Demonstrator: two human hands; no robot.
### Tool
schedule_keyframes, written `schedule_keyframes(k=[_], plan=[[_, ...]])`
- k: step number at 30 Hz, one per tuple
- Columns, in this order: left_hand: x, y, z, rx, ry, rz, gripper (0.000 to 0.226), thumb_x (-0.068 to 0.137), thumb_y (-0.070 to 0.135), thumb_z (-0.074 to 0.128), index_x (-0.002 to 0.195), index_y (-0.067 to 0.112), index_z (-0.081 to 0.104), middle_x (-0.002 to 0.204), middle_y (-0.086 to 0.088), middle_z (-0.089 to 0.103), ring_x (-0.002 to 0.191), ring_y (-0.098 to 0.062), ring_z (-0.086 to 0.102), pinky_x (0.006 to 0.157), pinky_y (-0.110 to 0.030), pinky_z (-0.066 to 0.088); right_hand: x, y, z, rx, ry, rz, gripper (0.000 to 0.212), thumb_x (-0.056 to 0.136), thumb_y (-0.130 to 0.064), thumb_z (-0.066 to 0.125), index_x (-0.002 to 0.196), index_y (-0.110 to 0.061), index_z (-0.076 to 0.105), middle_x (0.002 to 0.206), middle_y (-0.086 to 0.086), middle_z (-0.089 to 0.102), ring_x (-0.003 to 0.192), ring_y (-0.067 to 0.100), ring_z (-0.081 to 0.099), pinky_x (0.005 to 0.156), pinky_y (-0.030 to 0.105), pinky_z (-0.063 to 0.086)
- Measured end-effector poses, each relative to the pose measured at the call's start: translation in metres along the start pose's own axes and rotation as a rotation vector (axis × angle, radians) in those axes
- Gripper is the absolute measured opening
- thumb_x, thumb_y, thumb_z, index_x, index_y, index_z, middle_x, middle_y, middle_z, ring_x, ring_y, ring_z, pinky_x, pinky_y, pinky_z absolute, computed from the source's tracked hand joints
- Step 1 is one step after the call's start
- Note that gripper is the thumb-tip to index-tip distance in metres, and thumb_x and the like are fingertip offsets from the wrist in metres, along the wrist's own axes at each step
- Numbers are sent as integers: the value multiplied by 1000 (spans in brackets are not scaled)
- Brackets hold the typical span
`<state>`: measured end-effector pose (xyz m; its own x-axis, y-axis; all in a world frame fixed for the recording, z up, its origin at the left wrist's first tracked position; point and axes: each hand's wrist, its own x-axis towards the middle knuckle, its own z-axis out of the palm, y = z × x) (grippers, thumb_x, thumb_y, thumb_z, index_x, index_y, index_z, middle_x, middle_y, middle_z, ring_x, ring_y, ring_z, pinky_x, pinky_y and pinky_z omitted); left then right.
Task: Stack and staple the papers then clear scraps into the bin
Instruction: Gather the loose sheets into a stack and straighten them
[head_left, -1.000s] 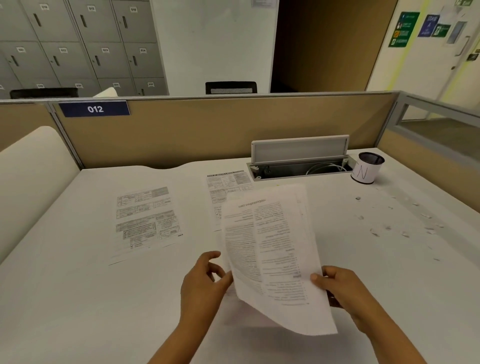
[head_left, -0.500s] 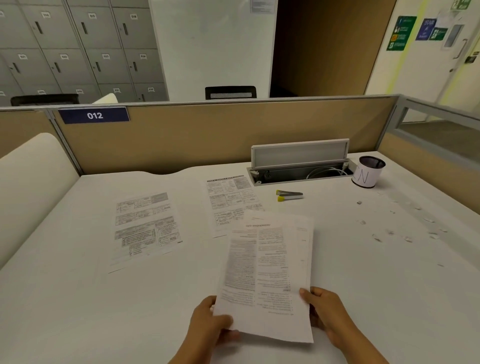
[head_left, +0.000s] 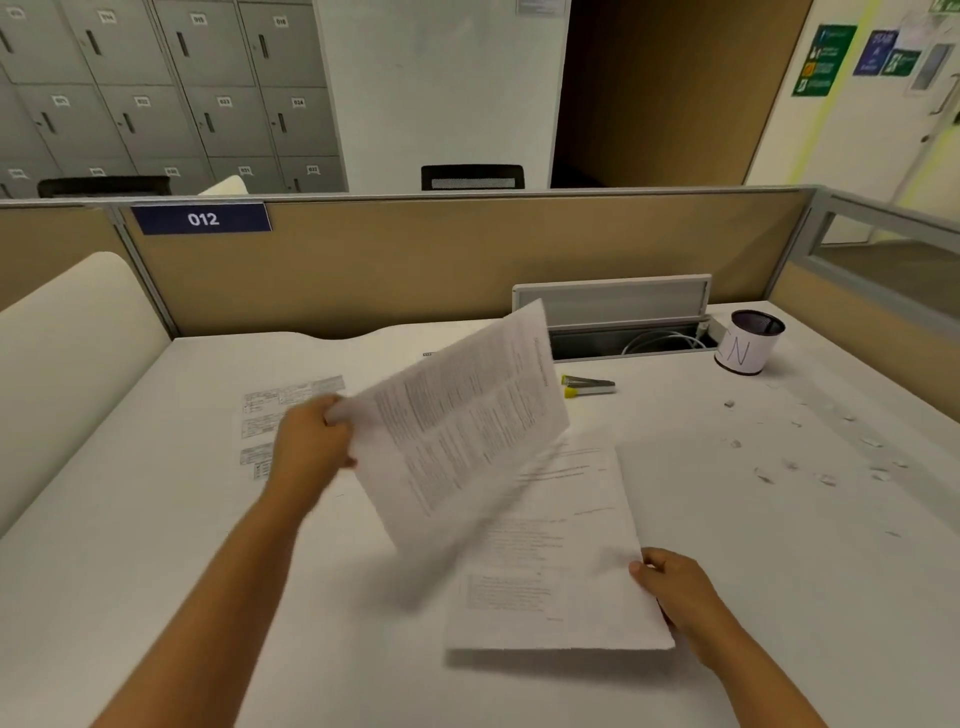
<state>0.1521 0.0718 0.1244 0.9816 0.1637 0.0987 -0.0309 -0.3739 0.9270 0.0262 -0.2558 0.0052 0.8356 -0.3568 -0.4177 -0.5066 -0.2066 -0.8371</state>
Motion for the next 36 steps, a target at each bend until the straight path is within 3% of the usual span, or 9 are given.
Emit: schedule_keyframes(k=[4,7,11,16,20,25,30,33,36], plan=[[41,45,-19,295,38,213,26,75,-9,40,80,3,63,73,-20,59,67,-35,60,68,-47,56,6,-10,-3,-95,-140,32,18,95,-12,49,95,-12,67,95,9,71,83,23,68,62,26,54],[52,84,-16,539,30,329,29,83,-6,41,101,1,62,89,-14,58,80,-29,55,67,-37,48,13,-13,0,-125,-209,72,19,95,-18,51,94,-9,68,93,9,72,80,25,68,67,29,54],[48,121,-1,665,-110,413,28,85,-4,39,93,12,61,96,-7,58,88,-24,53,75,-35,45,20,-10,7,67,-173,185,33,96,-30,49,90,-3,68,92,14,72,82,29,65,71,33,51],[45,138,23,661,-192,481,32,83,-3,33,93,10,61,97,-6,57,90,-24,51,76,-35,44,27,-6,9,235,-189,254,54,96,-46,40,102,-1,70,100,20,70,91,33,60,76,37,49],[39,136,49,691,-295,462,28,84,-2,34,90,10,59,96,-9,57,92,-26,52,74,-33,39,28,-2,7,293,-236,284,64,91,-59,37,97,-9,76,100,21,57,87,29,48,62,32,43],[35,97,91,698,-405,444,30,85,2,35,98,4,62,109,-17,63,101,-34,55,81,-35,44,24,-3,8,307,-287,281,69,88,-63,37,108,-6,70,118,20,67,97,34,60,68,33,47],[33,50,120,650,-456,379,31,85,2,37,100,7,64,110,-11,66,101,-30,57,86,-39,49,18,-6,9,297,-330,262,61,88,-56,48,114,-4,65,108,14,72,94,27,71,77,35,56],[34,42,129,622,-399,369,29,85,0,39,99,9,63,108,-10,66,96,-29,58,81,-39,51,13,-11,8,285,-347,248,51,87,-49,56,110,-6,68,106,13,73,99,29,70,92,40,53],[33,37,138,594,-347,376,23,87,1,40,93,6,62,101,-13,67,89,-30,58,74,-39,50,9,-15,9,250,-382,224,41,88,-42,58,108,-8,70,106,13,73,99,30,70,91,40,54]])
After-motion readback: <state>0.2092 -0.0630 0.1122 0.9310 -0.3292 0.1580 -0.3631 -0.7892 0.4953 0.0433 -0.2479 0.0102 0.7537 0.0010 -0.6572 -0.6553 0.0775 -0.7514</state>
